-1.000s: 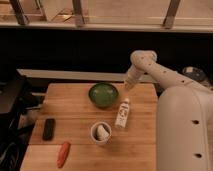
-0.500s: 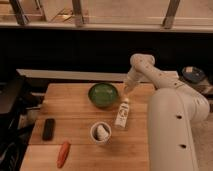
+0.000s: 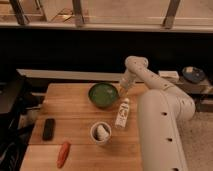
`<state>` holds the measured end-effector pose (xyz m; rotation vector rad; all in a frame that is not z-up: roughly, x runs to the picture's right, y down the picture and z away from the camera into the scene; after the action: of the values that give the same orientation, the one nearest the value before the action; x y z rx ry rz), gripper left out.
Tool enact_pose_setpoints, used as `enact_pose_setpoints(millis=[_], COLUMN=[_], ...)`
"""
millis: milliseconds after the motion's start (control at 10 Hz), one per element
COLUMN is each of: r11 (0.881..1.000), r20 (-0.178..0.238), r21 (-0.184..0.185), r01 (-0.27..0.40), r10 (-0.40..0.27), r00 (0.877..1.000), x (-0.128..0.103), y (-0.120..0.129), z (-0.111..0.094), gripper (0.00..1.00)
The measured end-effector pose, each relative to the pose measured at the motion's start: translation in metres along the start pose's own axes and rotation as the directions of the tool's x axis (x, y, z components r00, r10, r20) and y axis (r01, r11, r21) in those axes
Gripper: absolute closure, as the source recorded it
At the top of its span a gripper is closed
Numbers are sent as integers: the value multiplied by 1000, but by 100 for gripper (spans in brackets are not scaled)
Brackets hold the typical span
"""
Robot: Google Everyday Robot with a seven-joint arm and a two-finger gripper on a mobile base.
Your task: Push the ceramic bowl across the table
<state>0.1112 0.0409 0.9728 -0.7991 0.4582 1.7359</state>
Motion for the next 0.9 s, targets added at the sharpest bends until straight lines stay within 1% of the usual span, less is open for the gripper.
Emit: enact_pose_setpoints(millis=[200, 300, 400, 500, 900], r11=[999, 997, 993, 990, 973], r20=[-12, -13, -14, -17, -37], r21=[-12, -20, -27, -33, -67], r01=[43, 74, 112, 134, 222], r10=[-43, -75, -112, -135, -225], r00=[999, 997, 994, 991, 974], x=[1, 1, 1, 1, 6], y=[19, 32, 47, 58, 101], z=[5, 6, 8, 10, 23], gripper=[100, 100, 100, 100, 100])
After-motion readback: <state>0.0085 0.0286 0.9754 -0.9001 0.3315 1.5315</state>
